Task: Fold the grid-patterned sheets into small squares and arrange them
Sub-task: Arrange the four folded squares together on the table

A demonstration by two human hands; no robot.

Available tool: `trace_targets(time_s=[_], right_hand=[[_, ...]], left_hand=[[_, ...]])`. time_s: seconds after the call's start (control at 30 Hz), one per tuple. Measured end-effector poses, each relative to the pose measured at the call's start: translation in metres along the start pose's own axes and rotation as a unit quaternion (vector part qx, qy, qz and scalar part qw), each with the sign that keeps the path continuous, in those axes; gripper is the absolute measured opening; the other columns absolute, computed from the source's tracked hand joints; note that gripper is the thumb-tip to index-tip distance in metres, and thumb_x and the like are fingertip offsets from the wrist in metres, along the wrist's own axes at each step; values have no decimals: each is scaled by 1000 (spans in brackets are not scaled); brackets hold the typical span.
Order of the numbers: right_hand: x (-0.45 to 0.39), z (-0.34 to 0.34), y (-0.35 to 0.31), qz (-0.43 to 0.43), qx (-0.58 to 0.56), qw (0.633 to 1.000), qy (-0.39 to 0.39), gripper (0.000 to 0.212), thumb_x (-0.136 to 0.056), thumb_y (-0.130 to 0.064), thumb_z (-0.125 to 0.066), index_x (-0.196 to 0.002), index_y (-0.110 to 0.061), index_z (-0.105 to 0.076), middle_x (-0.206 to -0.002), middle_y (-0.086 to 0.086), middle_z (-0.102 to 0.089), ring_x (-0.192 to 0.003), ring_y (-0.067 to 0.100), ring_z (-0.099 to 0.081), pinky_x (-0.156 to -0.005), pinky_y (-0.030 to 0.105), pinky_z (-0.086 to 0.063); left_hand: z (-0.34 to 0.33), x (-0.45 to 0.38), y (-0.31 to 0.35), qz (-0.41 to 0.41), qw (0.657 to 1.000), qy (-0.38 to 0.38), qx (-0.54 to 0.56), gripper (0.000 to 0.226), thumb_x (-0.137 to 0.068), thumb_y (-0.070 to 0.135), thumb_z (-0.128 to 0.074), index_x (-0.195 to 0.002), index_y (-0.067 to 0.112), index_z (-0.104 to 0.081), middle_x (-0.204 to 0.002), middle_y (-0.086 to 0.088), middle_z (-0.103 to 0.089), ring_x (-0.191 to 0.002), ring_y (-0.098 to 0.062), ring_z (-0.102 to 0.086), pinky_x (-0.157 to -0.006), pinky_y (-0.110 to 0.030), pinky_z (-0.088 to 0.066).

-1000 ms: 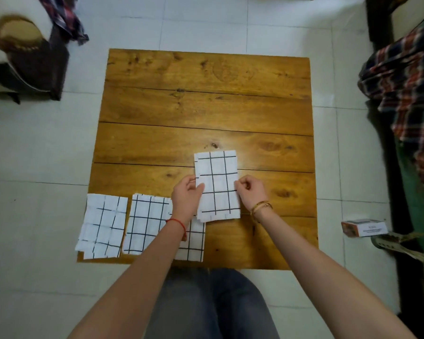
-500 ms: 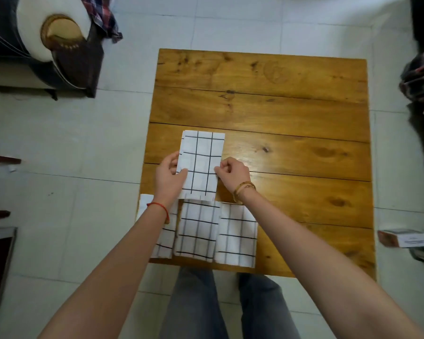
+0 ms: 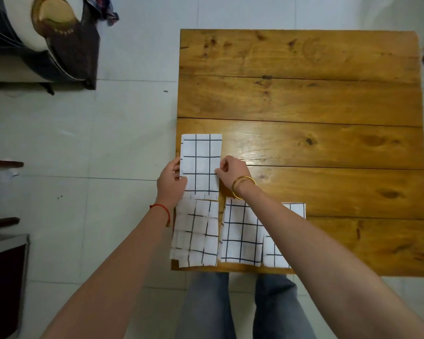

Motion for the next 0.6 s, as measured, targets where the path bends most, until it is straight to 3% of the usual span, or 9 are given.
trace_targets(time_s=[0.1,0.27,0.43,0.5,0.6], right_hand=[[3,-1,2,0,53,999,-3,10,-87,-22,-56,-93,-13,-56,-87,7,-65,-79,24,-61,-74,38,-54],[16,15,17,-14,50,998,44,12,-89,-26,-55,-94,-16,-56,-84,3,-66,-77,22,-61,-69,35,-54],[42,40,51,-28,-2,993,117,9,-89,-25,-54,-88,-17,-58,-78,0,-66,-72,18,-61,-64,31,-52],[58,52,74,-37,-17,988,148,8,-90,-26,-55,-86,-19,-57,-77,-2,-65,-72,17,-61,-66,34,-55],[88,69,114,-51,-23,980,189,7,-90,-23,-56,-85,-19,-55,-77,-2,-63,-72,17,-60,-66,34,-54]], left_hand=[[1,-1,-4,-1,1000,-5,-8,57,-88,-1,-53,-142,16,-42,-126,1,-53,-105,-12,-52,-95,-37,-52],[5,8,3,-36,998,27,-51,54,-88,0,-53,-140,14,-45,-129,-5,-48,-108,-9,-46,-99,-33,-47],[-11,45,14,-70,995,55,-43,41,-88,-1,-52,-126,13,-56,-115,0,-55,-98,-6,-51,-81,-3,-39],[-32,67,14,-68,997,40,-17,34,-89,1,-51,-119,13,-60,-108,2,-60,-92,-7,-56,-76,-5,-45],[-74,104,7,-57,998,2,6,25,-91,4,-51,-112,12,-63,-97,2,-65,-78,-9,-62,-71,-20,-55]])
Point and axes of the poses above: each hand's wrist, its own x-axis away from the middle knuckle, its own z-axis out of the back of the hand, y = z × x, the point moved 7 cm from there along -x, towards the middle knuckle
